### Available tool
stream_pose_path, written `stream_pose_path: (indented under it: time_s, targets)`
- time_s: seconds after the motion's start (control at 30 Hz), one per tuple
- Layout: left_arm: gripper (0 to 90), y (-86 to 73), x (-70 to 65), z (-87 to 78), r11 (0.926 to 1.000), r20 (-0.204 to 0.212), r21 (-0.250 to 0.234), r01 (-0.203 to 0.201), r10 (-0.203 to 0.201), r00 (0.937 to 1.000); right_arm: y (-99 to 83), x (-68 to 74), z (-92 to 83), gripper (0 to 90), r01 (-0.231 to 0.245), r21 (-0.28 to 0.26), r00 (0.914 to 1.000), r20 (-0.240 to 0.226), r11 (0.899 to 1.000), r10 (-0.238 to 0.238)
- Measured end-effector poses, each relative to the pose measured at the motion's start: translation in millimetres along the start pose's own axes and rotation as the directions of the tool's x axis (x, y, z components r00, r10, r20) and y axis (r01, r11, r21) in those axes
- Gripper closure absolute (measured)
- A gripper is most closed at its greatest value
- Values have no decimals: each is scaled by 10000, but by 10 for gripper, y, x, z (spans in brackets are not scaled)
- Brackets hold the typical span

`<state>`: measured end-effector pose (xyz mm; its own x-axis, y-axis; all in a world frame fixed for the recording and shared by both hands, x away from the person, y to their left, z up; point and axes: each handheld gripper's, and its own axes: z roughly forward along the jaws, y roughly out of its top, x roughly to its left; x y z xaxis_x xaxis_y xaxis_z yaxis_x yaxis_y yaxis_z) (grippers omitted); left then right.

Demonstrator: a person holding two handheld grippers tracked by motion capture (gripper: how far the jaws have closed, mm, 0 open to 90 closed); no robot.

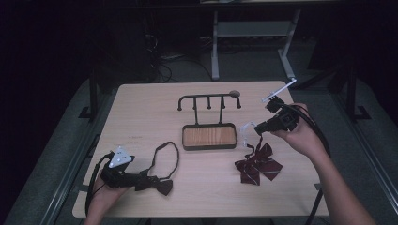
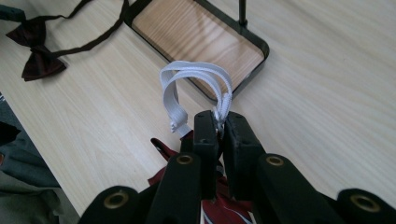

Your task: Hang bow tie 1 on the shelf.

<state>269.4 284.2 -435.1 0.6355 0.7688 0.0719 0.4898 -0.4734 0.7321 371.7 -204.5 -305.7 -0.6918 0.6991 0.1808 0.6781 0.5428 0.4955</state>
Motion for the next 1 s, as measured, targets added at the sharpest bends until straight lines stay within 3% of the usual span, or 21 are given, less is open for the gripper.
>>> stream_pose_path:
  time_s: [0.43, 1.0]
  targets:
    - [251, 3, 2, 3, 9999, -3, 22, -123, 123, 9999, 208, 31, -192, 837, 212, -234, 9993, 315, 9995, -204]
    - [251, 3, -1, 6, 9999, 30, 22, -120, 120, 9999, 468, 62, -242, 838, 332, -334, 9981, 525, 9989, -314]
